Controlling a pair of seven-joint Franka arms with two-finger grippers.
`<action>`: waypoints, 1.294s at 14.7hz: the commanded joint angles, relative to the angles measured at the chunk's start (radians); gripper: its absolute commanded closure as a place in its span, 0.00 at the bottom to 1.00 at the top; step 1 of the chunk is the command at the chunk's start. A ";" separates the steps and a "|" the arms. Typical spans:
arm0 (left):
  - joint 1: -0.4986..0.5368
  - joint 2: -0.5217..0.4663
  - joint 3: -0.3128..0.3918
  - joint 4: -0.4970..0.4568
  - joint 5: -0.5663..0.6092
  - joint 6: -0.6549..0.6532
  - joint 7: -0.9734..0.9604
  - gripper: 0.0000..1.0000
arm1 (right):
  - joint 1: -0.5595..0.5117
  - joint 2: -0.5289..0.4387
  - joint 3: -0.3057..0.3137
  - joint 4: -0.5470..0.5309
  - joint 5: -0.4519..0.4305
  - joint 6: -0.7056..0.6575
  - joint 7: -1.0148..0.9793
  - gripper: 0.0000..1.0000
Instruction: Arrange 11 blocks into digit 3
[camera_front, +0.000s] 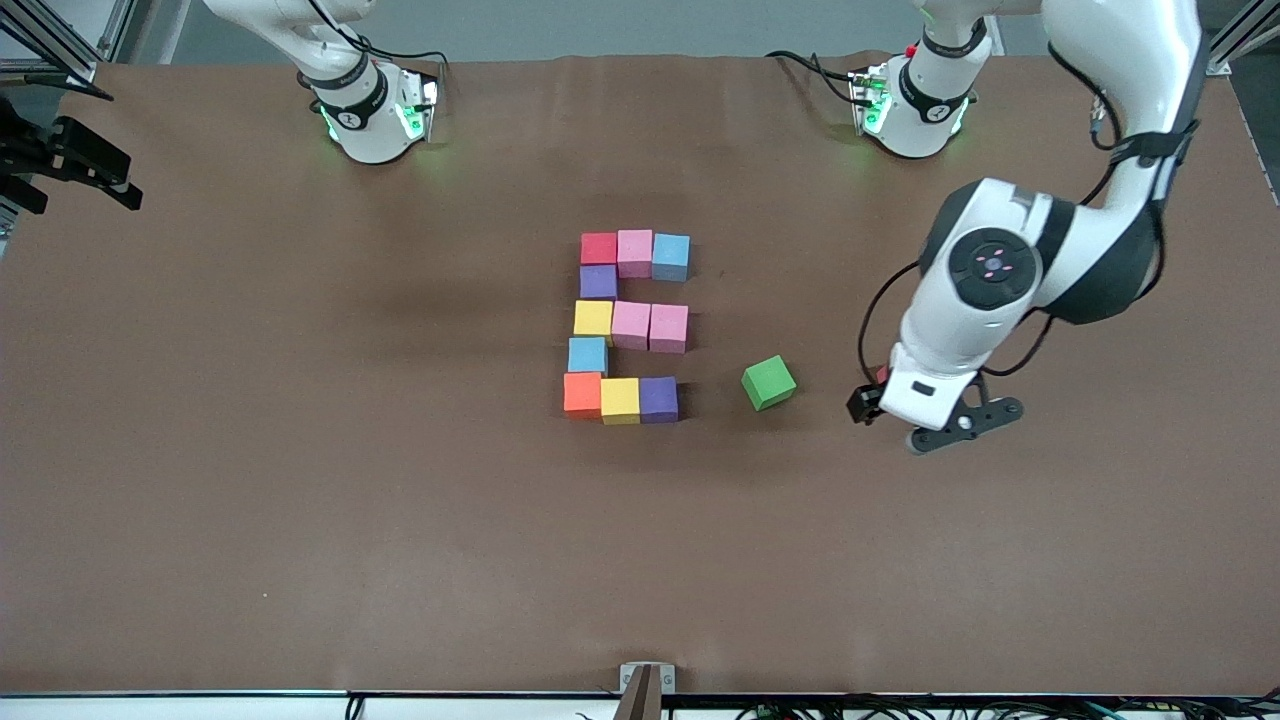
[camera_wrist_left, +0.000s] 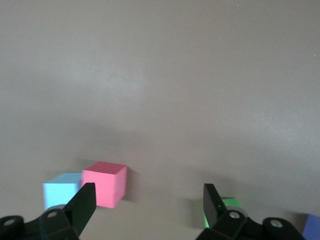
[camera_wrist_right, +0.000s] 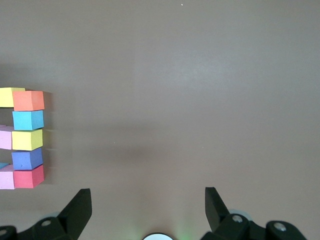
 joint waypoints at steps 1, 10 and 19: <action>0.050 -0.090 -0.012 -0.030 -0.061 -0.071 0.115 0.03 | 0.010 -0.006 -0.005 -0.006 -0.006 0.006 -0.003 0.00; 0.279 -0.365 -0.008 -0.027 -0.291 -0.296 0.550 0.01 | 0.015 -0.005 -0.005 -0.006 -0.007 0.022 -0.003 0.00; 0.060 -0.399 0.326 0.042 -0.293 -0.390 0.768 0.01 | 0.012 -0.002 -0.005 0.003 -0.007 0.025 -0.003 0.00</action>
